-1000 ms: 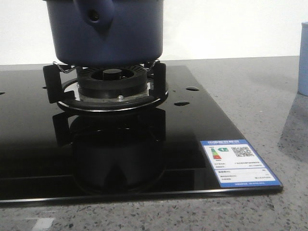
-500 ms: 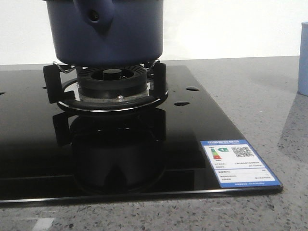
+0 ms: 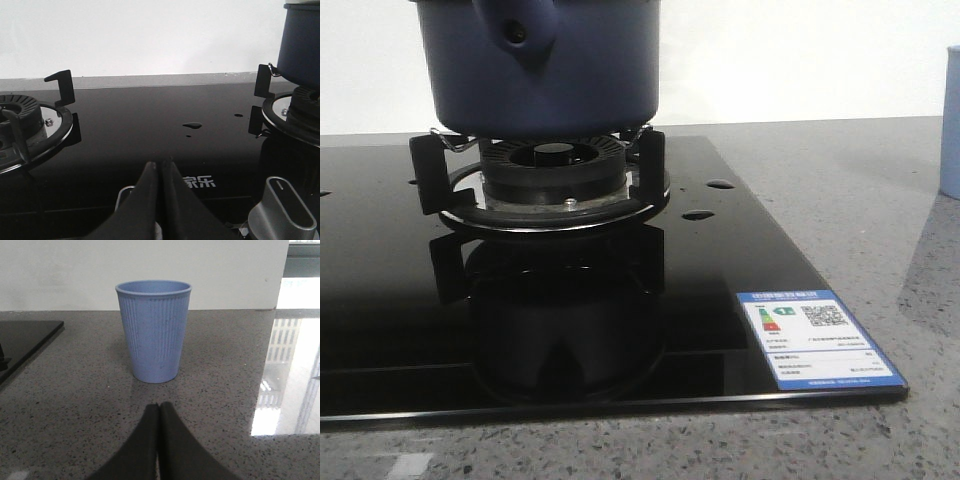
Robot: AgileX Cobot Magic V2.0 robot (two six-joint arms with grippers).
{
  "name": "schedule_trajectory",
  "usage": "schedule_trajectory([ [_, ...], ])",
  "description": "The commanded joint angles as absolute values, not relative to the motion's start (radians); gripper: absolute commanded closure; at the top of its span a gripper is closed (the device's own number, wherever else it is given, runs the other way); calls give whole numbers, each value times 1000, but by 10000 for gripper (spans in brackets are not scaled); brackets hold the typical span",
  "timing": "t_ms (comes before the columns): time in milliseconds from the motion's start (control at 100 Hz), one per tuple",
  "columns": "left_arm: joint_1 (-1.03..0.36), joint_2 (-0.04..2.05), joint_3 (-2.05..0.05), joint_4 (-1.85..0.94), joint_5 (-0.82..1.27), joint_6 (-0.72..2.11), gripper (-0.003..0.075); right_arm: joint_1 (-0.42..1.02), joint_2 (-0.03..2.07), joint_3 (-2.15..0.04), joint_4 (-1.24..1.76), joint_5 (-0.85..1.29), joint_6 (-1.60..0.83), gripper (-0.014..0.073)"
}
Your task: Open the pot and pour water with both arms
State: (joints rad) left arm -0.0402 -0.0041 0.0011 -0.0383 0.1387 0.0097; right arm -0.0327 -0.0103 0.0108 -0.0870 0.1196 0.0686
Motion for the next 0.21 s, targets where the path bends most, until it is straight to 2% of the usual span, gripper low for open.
schedule_trajectory([
  [0, -40, -32, 9, -48, 65, 0, 740, -39, -29, 36, -86, 53, 64, 653],
  [200, -40, -32, 9, -48, 65, 0, 741, -39, -29, 36, -86, 53, 64, 653],
])
